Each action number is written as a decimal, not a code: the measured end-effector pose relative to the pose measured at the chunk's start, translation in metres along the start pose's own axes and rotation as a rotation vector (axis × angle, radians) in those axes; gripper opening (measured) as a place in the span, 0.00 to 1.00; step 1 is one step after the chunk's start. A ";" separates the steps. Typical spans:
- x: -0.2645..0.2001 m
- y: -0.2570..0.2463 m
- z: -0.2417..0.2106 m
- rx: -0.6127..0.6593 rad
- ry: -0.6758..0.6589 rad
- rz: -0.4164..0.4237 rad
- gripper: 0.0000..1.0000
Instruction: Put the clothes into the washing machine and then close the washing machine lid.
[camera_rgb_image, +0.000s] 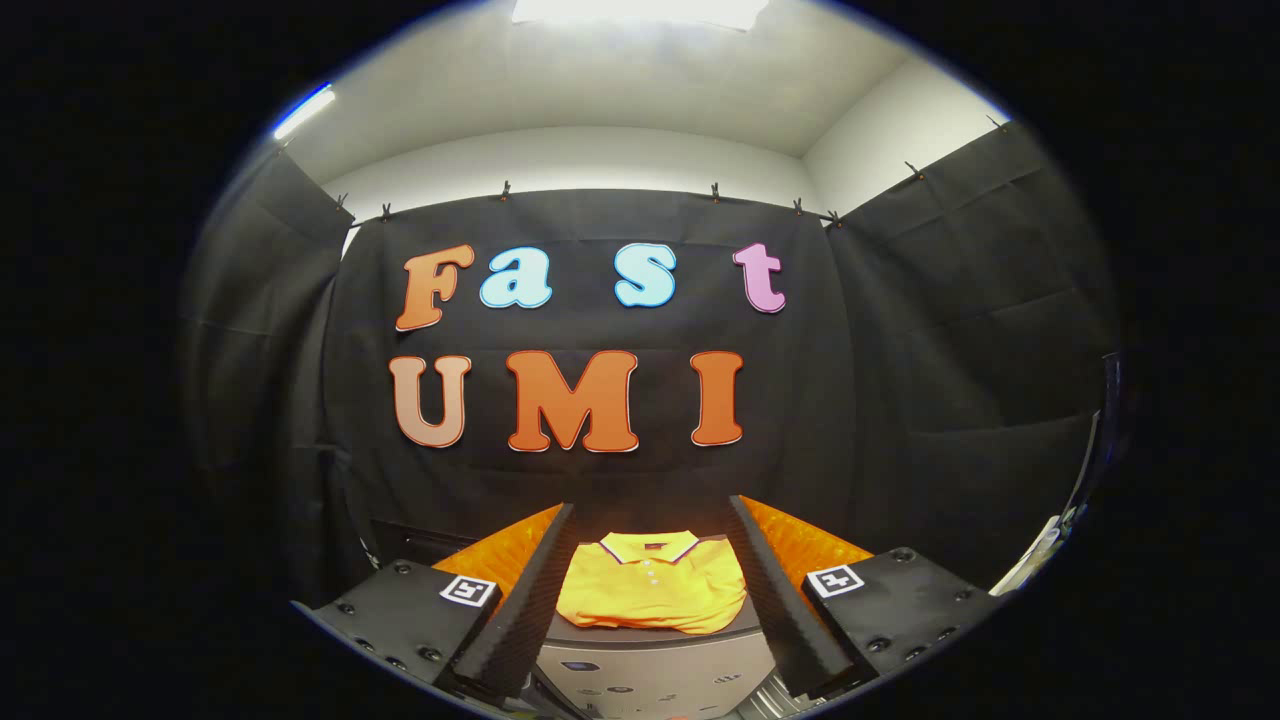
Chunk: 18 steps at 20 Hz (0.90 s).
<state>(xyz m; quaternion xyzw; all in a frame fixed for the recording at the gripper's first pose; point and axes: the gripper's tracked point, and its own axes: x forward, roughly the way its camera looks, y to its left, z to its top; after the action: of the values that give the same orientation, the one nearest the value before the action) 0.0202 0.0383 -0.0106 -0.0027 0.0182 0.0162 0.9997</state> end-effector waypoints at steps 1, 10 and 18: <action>0.000 -0.001 0.000 -0.001 0.000 -0.003 0.97; 0.014 -0.006 0.018 -0.038 -0.019 -0.033 0.97; 0.098 0.024 -0.004 -0.161 0.134 0.057 0.97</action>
<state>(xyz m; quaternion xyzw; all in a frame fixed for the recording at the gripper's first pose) 0.1167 0.0650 -0.0187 -0.0838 0.0839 0.0458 0.9919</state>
